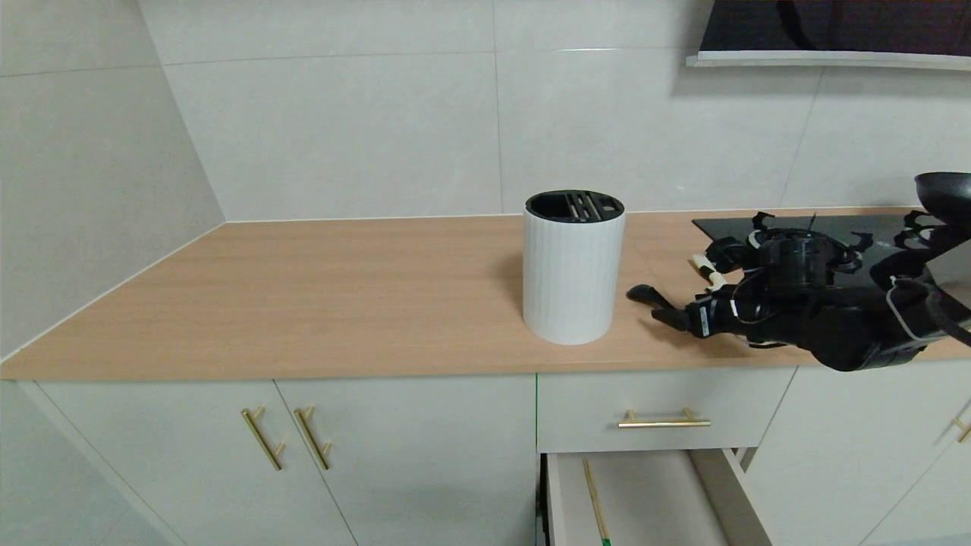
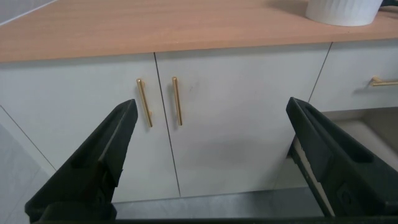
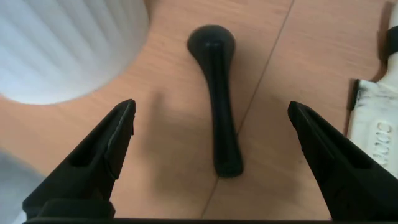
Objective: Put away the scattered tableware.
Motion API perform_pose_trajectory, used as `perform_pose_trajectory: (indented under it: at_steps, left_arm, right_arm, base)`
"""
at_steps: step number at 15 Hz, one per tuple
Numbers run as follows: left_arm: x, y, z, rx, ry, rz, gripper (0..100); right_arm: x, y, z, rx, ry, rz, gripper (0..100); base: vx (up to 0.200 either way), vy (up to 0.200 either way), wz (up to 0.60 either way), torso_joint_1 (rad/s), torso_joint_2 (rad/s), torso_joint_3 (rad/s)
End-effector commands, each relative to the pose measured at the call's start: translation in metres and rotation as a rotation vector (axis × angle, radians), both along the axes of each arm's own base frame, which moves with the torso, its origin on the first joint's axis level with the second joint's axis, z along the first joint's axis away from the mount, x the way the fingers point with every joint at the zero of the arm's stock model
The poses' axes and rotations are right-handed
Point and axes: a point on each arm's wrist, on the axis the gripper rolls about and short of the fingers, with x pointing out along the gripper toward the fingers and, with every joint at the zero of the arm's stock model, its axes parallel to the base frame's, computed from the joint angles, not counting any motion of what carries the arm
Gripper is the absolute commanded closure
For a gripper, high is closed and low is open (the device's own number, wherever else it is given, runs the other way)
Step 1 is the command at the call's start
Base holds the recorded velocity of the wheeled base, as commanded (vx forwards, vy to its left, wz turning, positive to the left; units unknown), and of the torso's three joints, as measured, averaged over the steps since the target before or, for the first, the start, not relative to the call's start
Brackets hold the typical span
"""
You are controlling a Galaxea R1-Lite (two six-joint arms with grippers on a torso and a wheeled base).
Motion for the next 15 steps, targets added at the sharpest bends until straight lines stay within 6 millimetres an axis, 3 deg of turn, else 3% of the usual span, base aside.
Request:
perform_pose_trajectory:
  at_steps: [1, 13, 14, 15]
  left_arm:
    - [0.0000, 0.0000, 0.0000, 0.000, -0.001, 0.000, 0]
    - [0.0000, 0.0000, -0.0001, 0.000, 0.001, 0.000, 0]
    - [0.0000, 0.0000, -0.0001, 0.000, 0.001, 0.000, 0]
    - [0.0000, 0.0000, 0.0000, 0.000, -0.001, 0.000, 0]
  right_arm:
    - [0.0038, -0.0013, -0.0126, -0.006, 0.026, -0.004, 0]
    - [0.0086, -0.0023, -0.0178, -0.038, 0.022, -0.038, 0]
    - [0.0087, -0.0023, -0.0184, -0.038, 0.023, -0.038, 100]
    - [0.0091, -0.0022, -0.0187, -0.038, 0.023, -0.038, 100]
  base:
    - [0.000, 0.000, 0.00, 0.000, 0.00, 0.000]
    - [0.000, 0.000, 0.00, 0.000, 0.00, 0.000]
    - [0.000, 0.000, 0.00, 0.000, 0.00, 0.000]
    - [0.000, 0.000, 0.00, 0.000, 0.00, 0.000]
